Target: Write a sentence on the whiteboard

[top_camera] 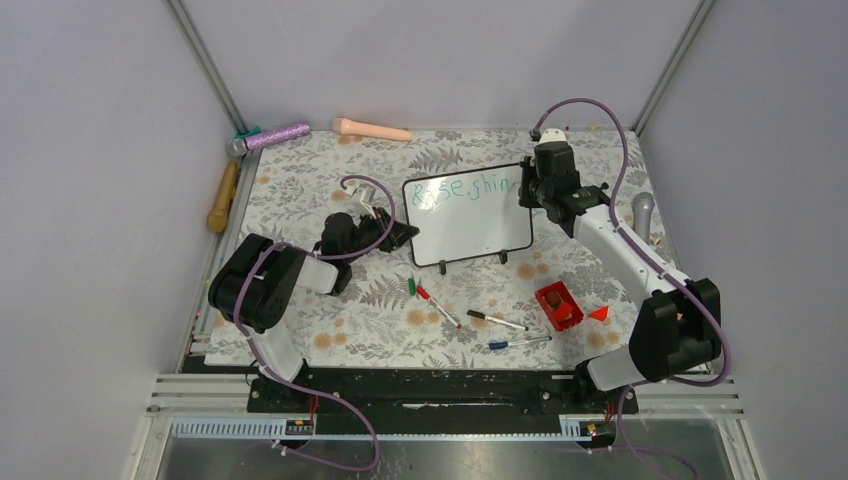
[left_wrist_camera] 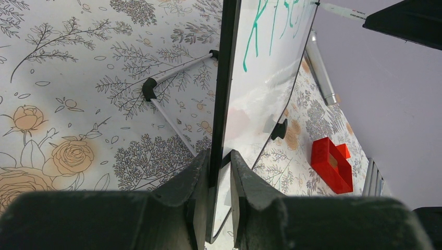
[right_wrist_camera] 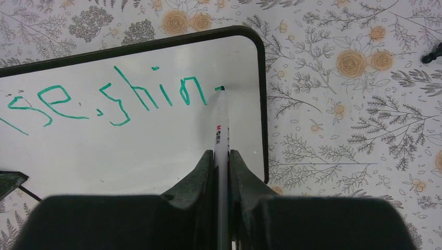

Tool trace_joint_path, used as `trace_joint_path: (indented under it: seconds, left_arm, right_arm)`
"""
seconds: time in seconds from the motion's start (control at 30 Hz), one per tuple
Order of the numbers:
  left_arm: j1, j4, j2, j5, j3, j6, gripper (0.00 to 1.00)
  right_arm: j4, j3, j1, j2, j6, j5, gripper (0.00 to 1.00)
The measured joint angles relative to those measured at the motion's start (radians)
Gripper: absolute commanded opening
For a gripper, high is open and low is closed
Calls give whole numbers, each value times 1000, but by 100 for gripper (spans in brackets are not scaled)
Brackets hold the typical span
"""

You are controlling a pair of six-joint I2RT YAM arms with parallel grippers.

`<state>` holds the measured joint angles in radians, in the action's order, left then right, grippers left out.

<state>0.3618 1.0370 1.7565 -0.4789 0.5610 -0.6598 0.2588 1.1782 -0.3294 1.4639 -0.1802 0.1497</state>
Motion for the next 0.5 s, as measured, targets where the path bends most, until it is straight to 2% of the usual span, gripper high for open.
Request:
trace_joint_path:
  seconds: [0.5]
  left_arm:
    - [0, 0, 0, 0, 0, 0, 0]
  right_arm:
    - [0, 3, 24, 0, 0, 21, 0]
